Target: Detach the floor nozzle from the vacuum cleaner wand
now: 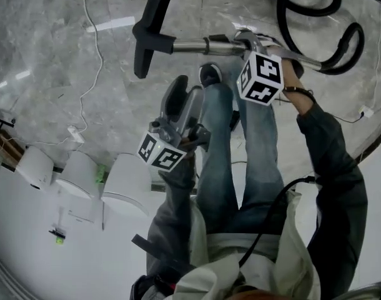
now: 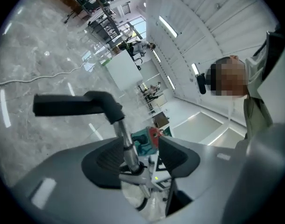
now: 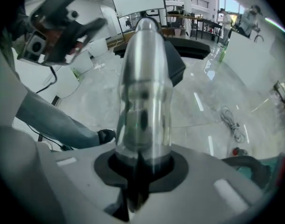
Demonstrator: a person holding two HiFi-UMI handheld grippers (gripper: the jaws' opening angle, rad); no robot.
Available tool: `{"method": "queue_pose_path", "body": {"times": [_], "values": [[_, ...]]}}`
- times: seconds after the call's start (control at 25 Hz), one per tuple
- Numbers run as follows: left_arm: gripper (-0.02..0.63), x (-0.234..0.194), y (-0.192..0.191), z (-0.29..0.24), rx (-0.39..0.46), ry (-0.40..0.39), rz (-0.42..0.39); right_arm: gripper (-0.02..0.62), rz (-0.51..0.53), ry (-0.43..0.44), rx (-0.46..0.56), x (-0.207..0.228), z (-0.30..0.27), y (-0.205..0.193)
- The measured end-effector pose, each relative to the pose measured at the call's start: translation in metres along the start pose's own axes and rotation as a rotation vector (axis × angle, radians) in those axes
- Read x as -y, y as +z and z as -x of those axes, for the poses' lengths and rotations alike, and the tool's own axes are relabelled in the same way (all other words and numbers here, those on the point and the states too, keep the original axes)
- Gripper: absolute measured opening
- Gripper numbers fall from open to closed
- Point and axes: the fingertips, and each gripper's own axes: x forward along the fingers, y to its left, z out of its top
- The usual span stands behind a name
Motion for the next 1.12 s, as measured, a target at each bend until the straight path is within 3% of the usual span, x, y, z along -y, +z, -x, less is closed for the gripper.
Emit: {"method": "queue_pose_path", "body": {"times": [0.12,0.24,0.32,0.36,0.48,0.52,0.56,0.64,0.68,0.72,0.76,0.8,0.92,0.96,1.0,1.12], "values": [[0.294,0.038,0.041,0.009,0.108,-0.109,0.069,0.060,-0.014,-0.075,0.056,-0.027,0.082,0.025],[0.444,0.104,0.100,0.024,0.291,-0.400,0.126,0.060,-0.047,-0.130,0.108,-0.040,0.144,0.048],[0.470,0.154,0.133,0.034,0.356,-0.588,0.120,0.060,-0.053,-0.124,0.099,-0.049,0.167,0.059],[0.542,0.172,0.146,0.036,0.374,-0.642,0.131,0.060,-0.049,-0.116,0.092,-0.054,0.176,0.062],[0.557,0.204,0.168,0.035,0.406,-0.750,0.198,0.060,-0.023,-0.091,0.077,-0.066,0.202,0.062],[0.551,0.211,0.169,0.035,0.410,-0.763,0.193,0.060,-0.011,-0.083,0.076,-0.070,0.209,0.060],[0.487,0.215,0.167,0.037,0.426,-0.762,0.183,0.060,0.003,-0.075,0.079,-0.073,0.217,0.058],[0.226,0.223,0.163,0.046,0.495,-0.749,0.179,0.060,0.025,-0.054,0.098,-0.082,0.234,0.057],[0.152,0.231,0.163,0.051,0.529,-0.758,0.188,0.060,0.030,-0.041,0.111,-0.089,0.243,0.057],[0.152,0.244,0.164,0.056,0.553,-0.771,0.188,0.060,0.031,-0.027,0.125,-0.096,0.252,0.058],[0.152,0.262,0.164,0.060,0.566,-0.768,0.145,0.060,0.030,-0.014,0.140,-0.102,0.262,0.058],[0.145,0.282,0.165,0.064,0.570,-0.745,0.045,0.060,0.026,-0.007,0.156,-0.108,0.274,0.058],[0.129,0.350,0.167,0.078,0.567,-0.625,-0.392,0.061,-0.008,-0.025,0.204,-0.115,0.317,0.062],[0.129,0.371,0.170,0.084,0.573,-0.613,-0.494,0.061,-0.024,-0.036,0.219,-0.117,0.334,0.067],[0.129,0.392,0.175,0.092,0.588,-0.632,-0.544,0.061,-0.038,-0.043,0.236,-0.119,0.352,0.074],[0.124,0.452,0.196,0.119,0.631,-0.806,-0.535,0.063,-0.039,-0.002,0.307,-0.138,0.408,0.100]]}}
